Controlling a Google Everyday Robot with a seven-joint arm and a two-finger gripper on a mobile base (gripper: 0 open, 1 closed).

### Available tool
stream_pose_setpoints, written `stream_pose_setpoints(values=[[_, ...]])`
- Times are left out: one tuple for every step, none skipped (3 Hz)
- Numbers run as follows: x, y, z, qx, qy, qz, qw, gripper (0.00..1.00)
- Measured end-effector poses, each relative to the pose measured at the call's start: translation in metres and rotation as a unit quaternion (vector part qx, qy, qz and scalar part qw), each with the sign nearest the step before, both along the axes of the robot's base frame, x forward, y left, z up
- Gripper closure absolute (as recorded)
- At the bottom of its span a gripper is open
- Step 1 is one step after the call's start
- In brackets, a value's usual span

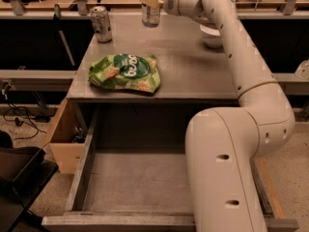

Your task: Move blue plastic bottle near 7up can

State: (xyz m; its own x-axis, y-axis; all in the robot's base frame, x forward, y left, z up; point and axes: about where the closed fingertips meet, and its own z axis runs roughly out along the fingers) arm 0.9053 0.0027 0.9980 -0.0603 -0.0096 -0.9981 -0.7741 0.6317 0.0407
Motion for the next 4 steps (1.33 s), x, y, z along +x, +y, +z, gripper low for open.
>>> stream_pose_setpoints(values=[[0.01,0.012,-0.023,-0.013,0.001,0.007,0.9999,1.0],[0.01,0.038,-0.039,-0.023,0.005,0.033,0.9992,1.0],[0.004,0.067,-0.053,-0.024,0.01,0.066,0.9975,1.0],[0.004,0.082,-0.064,-0.017,0.015,0.082,0.9964,1.0]])
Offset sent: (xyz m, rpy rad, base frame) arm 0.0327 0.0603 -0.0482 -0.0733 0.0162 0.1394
